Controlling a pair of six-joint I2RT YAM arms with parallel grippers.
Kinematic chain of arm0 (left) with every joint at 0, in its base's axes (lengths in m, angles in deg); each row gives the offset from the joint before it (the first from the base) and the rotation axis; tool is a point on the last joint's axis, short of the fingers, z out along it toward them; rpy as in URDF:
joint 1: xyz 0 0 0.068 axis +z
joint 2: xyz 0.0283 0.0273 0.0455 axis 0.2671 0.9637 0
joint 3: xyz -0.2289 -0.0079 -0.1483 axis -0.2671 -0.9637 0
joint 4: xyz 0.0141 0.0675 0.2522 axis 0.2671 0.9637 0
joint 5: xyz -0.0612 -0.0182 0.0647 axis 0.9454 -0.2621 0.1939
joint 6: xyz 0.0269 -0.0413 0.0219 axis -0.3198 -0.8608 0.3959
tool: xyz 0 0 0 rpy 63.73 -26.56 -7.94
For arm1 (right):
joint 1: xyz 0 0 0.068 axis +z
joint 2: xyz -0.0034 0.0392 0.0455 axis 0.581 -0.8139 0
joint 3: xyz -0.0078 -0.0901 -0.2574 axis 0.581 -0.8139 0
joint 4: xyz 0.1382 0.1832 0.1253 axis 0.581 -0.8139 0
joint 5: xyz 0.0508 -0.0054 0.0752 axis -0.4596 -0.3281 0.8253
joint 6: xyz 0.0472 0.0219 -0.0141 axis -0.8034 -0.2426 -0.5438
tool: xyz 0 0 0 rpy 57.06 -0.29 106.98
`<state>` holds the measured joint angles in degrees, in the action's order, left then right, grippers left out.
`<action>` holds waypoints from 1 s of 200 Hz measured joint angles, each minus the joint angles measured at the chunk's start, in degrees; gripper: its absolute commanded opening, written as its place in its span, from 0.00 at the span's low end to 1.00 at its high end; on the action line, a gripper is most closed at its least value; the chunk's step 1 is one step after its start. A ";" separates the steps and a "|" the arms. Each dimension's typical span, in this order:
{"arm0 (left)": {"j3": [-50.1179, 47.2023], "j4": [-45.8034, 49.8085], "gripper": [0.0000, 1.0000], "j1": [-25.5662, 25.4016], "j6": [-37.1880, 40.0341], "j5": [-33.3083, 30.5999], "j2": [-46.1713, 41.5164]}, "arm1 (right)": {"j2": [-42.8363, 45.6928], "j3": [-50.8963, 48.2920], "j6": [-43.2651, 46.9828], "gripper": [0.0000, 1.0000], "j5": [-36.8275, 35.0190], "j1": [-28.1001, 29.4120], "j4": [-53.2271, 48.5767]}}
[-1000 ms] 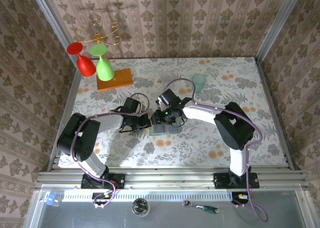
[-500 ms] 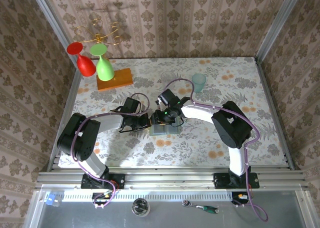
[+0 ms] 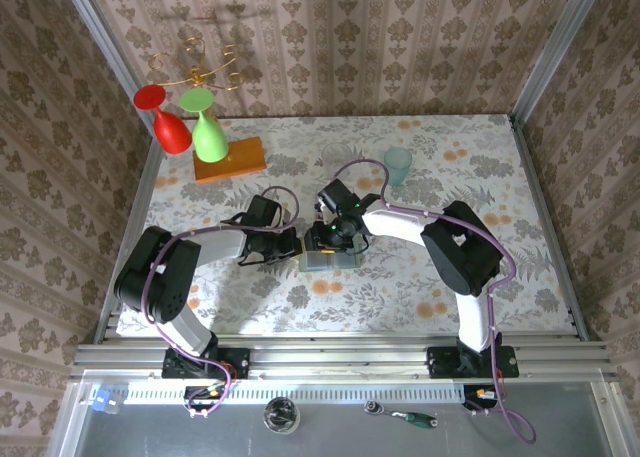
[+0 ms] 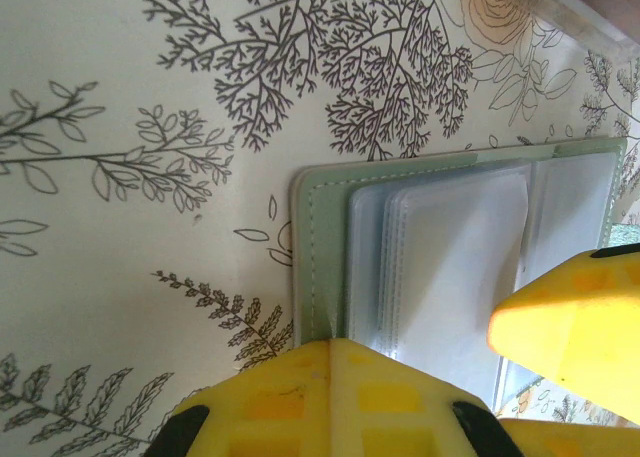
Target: Take the credit cards out of the card holder
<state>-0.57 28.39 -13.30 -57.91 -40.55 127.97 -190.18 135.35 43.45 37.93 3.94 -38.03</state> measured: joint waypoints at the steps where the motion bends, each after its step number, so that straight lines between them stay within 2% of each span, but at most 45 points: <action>1: -0.02 -0.02 0.00 0.00 0.02 0.00 0.02 | 0.00 0.00 0.02 0.45 -0.02 -0.02 -0.02; 167: 0.00 0.04 0.00 0.00 0.02 0.00 -0.09 | 1.22 -2.69 -1.09 0.46 -1.25 -2.73 -0.04; 200: 0.04 0.26 0.05 0.00 0.00 0.00 -1.77 | 1.36 -3.17 -1.18 0.46 -1.20 -2.99 0.35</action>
<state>-0.53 28.65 -13.30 -57.91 -40.55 126.20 -188.82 132.18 42.27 36.73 0.94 -37.68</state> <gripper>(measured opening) 0.063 0.460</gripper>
